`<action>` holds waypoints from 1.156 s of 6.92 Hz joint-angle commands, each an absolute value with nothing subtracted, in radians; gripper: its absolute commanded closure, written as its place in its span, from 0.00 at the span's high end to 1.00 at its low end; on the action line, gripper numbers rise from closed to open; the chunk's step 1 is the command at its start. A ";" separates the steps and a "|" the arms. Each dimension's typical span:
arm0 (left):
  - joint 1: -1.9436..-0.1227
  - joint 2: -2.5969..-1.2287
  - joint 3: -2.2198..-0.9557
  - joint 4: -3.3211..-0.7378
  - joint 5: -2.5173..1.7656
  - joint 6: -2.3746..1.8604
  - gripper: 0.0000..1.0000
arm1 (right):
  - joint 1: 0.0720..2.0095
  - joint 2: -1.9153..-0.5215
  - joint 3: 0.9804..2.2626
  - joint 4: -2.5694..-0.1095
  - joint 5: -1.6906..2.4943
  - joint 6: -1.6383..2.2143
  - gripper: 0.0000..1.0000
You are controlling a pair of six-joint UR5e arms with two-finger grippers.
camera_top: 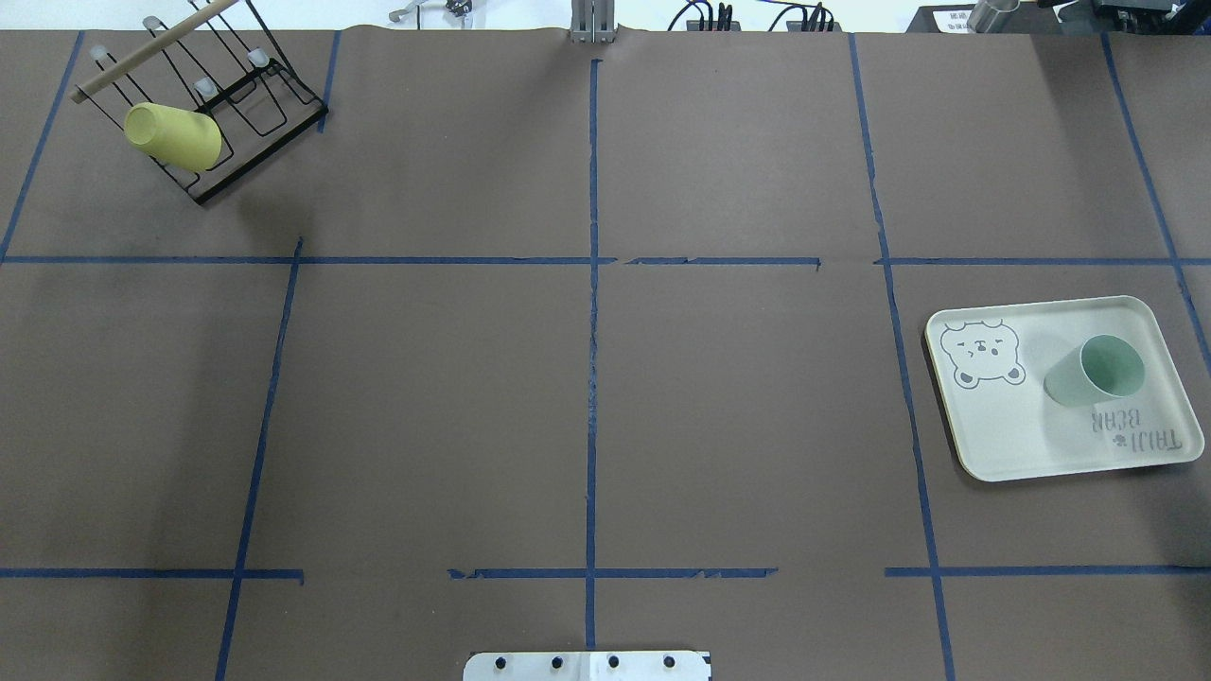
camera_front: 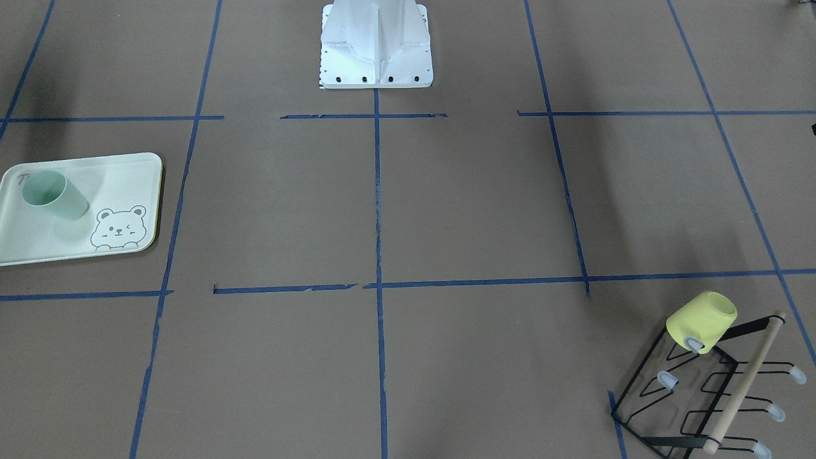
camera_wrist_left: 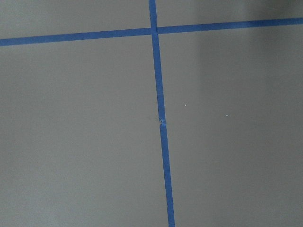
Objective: Left arm grabs green cup and hands to right arm on tray
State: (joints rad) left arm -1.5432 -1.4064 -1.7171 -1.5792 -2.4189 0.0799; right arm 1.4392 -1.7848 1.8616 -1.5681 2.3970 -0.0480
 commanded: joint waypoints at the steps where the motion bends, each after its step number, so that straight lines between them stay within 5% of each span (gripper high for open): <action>1: -1.543 -1.405 -1.717 -1.578 -2.416 0.075 1.00 | 1.437 -1.782 1.862 -1.569 2.396 -0.046 1.00; 8: -1.526 -1.404 -1.717 -1.572 -2.413 0.072 1.00 | 1.407 -1.784 1.874 -1.566 2.384 -0.049 1.00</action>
State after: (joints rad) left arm -1.5371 -1.4046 -1.7172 -1.5759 -2.4132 0.0734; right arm 1.4109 -1.7827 1.8671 -1.5675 2.3857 -0.0490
